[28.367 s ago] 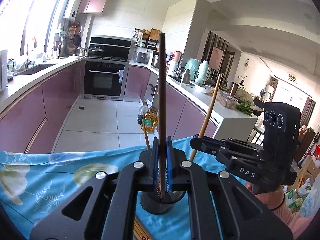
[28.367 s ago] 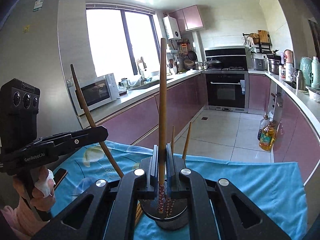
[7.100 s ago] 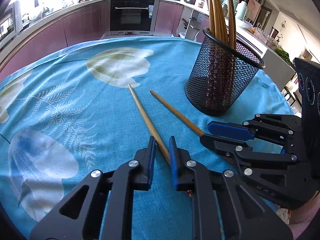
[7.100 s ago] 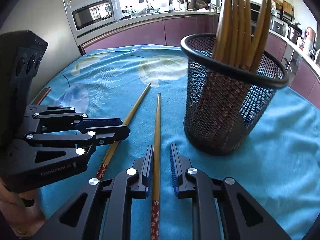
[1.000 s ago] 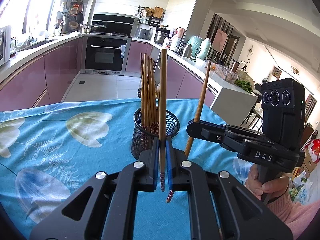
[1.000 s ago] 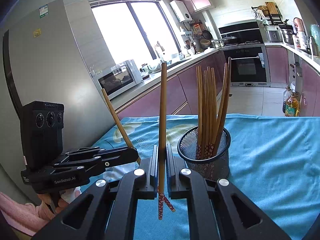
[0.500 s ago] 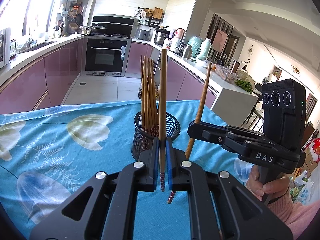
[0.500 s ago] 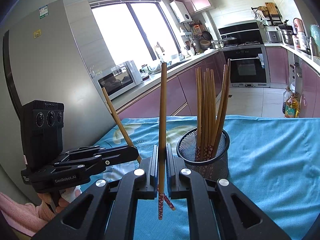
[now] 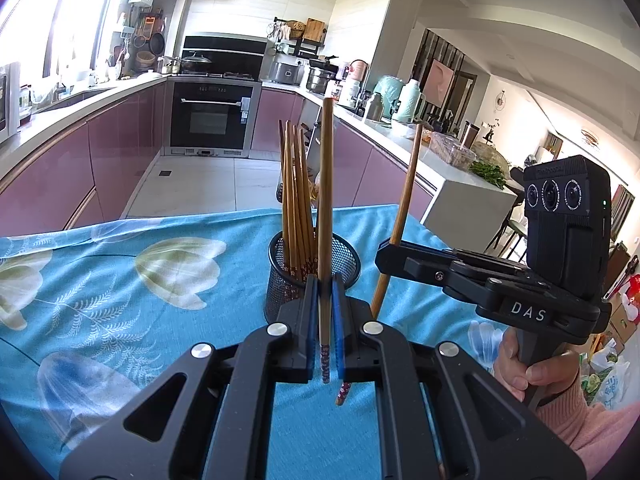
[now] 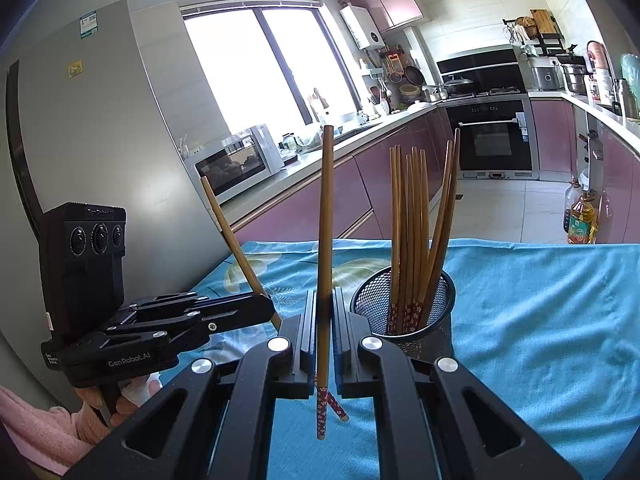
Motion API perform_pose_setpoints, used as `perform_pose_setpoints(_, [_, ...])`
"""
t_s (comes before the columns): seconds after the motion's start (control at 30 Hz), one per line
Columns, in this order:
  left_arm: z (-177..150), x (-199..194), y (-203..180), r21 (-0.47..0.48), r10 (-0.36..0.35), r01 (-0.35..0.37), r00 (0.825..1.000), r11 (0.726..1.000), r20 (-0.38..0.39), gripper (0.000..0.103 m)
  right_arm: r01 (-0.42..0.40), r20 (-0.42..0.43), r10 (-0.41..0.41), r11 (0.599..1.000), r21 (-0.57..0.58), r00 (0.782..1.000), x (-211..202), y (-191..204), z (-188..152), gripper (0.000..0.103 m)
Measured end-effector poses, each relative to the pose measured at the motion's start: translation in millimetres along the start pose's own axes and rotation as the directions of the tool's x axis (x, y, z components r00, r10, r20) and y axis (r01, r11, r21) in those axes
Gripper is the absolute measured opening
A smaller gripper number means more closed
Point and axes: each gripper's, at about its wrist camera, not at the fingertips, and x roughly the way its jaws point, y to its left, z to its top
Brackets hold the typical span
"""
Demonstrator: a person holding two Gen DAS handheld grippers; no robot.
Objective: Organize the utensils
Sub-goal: 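Carry both upright chopsticks over the mesh cup with both grippers, then lower both chopsticks down into the mesh cup with both grippers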
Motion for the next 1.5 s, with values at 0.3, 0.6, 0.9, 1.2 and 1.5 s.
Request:
perform_pose_setpoints(0.3, [2, 1, 0, 0.006, 0.003, -0.003, 1.0, 1.0, 0.003, 0.007, -0.001, 0.005, 0.001, 1.0, 0.0, 1.0, 0, 0, 3, 0.006])
perform_pose_setpoints(0.6, [7, 0, 0, 0.015, 0.005, -0.005, 1.0, 1.0, 0.009, 0.007, 0.005, 0.014, -0.005, 1.0, -0.002, 1.0, -1, -1, 6, 0.006])
perform_pose_setpoints(0.9, [13, -2, 1, 0.026, 0.018, -0.019, 1.0, 0.999, 0.023, 0.007, 0.013, 0.025, -0.013, 1.0, -0.003, 1.0, -4, -3, 8, 0.006])
perform_pose_setpoints(1.2, [18, -3, -2, 0.036, 0.023, -0.024, 0.999, 0.999, 0.028, 0.007, 0.018, 0.033, -0.018, 1.0, 0.001, 0.999, -5, -6, 12, 0.006])
perform_pose_setpoints(1.5, [24, -6, -5, 0.044, 0.027, -0.029, 0.999, 0.999, 0.038, 0.007, 0.019, 0.037, -0.019, 1.0, 0.002, 0.999, -6, -9, 17, 0.006])
